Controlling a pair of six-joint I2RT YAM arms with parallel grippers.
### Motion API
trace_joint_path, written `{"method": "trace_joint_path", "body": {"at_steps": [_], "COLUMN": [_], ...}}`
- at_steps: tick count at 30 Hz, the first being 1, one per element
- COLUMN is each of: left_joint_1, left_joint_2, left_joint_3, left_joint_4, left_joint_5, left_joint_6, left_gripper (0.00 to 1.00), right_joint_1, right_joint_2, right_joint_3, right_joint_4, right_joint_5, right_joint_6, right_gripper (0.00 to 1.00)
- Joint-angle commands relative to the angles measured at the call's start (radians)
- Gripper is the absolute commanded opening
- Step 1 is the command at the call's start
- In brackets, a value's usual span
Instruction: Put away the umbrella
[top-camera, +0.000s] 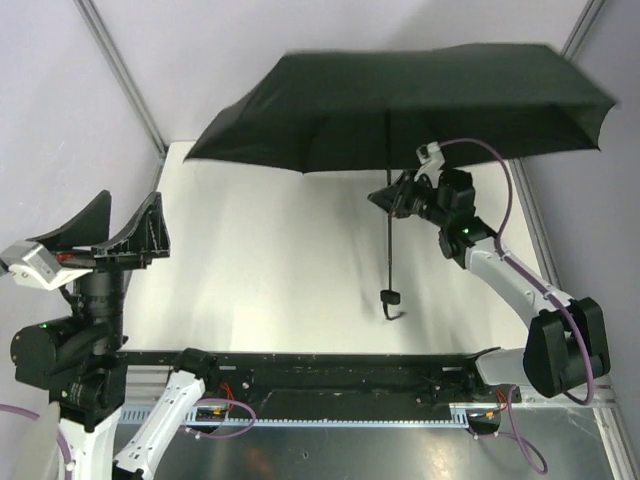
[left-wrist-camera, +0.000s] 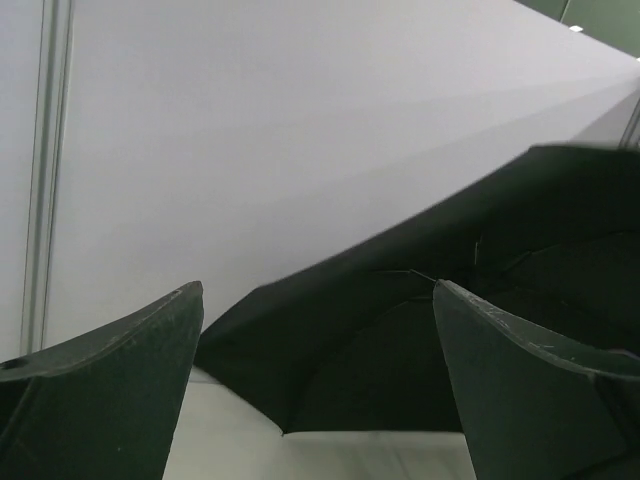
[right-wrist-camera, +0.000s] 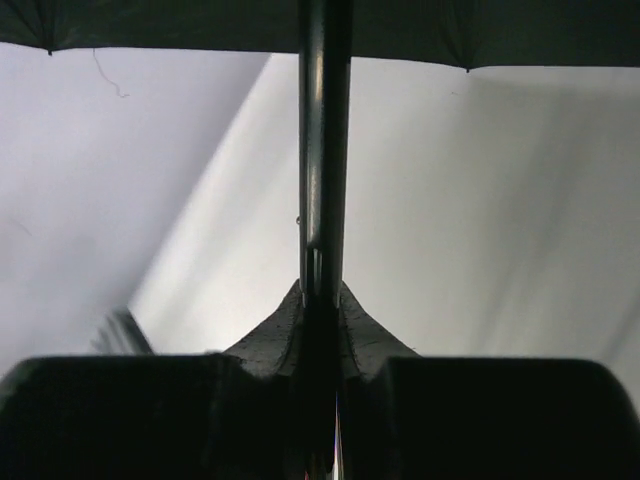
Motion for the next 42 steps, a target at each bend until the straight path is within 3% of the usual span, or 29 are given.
{"method": "trace_joint_path", "body": {"at_steps": [1, 6, 10, 13, 18, 26, 32, 34, 38, 42], "left_joint_1": [-0.004, -0.014, -0.035, -0.038, -0.072, -0.389, -0.458, -0.464, -0.468, -0.473], "left_joint_2": [-0.029, -0.057, -0.002, 0.125, 0.416, 0.696, 0.741, 0.743, 0.799, 0.847], "left_joint_3": [0.044, 0.022, -0.041, -0.086, -0.063, -0.004, -0.060, -0.082, -0.076, -0.074], "left_joint_4": [-0.052, -0.154, -0.169, -0.153, -0.096, 0.081, 0.206, 0.241, 0.251, 0.253], "left_joint_5": [0.023, 0.061, 0.290, 0.486, 0.734, 0.794, 0.843, 0.836, 0.870, 0.925], "left_joint_6": [0.001, -0.007, -0.162, -0.367, -0.547, -0.516, -0.465, -0.456, -0.430, -0.432], "left_gripper": [0.99, 0.97, 0.96, 0.93, 0.83, 0.86, 0.85, 0.81, 0.56, 0.57], "right_joint_1": [-0.085, -0.129, -0.102, -0.063, 0.027, 0.150, 0.156, 0.163, 0.201, 0.261], "right_joint_2": [-0.072, -0.120, -0.171, -0.214, -0.237, -0.221, -0.210, -0.208, -0.220, -0.223], "right_joint_3": [0.099, 0.102, 0.102, 0.102, 0.098, 0.079, 0.078, 0.078, 0.078, 0.079], "right_joint_4": [-0.040, -0.018, -0.008, -0.006, 0.067, 0.236, 0.252, 0.259, 0.256, 0.268], "right_joint_5": [0.017, -0.029, -0.030, 0.013, 0.085, 0.179, 0.217, 0.214, 0.244, 0.310], "right_joint_6": [0.330, 0.430, 0.453, 0.451, 0.470, 0.477, 0.478, 0.486, 0.478, 0.448], "right_gripper": [0.00, 0.00, 0.00, 0.00, 0.00, 0.00, 0.00, 0.00, 0.00, 0.00]}}
